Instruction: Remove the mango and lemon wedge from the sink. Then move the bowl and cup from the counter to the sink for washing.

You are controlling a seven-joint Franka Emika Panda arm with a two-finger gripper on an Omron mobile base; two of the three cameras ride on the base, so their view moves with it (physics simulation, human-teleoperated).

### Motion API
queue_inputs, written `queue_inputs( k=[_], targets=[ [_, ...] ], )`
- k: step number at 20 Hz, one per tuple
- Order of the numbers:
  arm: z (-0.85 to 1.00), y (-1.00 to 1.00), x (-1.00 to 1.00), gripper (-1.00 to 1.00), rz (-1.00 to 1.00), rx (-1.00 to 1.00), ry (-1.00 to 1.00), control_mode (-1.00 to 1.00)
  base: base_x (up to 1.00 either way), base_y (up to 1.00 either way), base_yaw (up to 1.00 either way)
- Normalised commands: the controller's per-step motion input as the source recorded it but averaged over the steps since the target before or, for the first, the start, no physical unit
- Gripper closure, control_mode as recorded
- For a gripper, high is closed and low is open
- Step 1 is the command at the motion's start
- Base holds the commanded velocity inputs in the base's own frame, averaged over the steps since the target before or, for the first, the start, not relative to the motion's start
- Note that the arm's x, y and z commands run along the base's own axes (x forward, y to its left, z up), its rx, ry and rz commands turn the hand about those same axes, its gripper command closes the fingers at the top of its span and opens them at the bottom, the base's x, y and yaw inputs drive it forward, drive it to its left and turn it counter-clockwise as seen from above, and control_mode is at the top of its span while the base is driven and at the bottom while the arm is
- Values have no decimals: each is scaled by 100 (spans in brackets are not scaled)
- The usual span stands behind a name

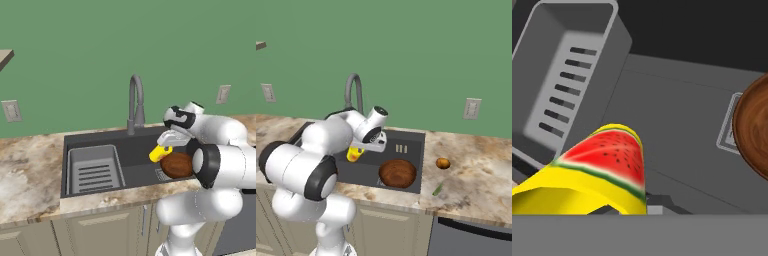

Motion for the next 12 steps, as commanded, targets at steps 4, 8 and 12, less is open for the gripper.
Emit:
queue_inputs(
  k=[4,8,12],
  targets=[
    [-26,0,16,100,0,0,0,-100,0,0,0],
    [-25,0,15,100,0,0,0,-100,0,0,0],
    [-23,2,10,100,0,0,0,-100,0,0,0]
  ],
)
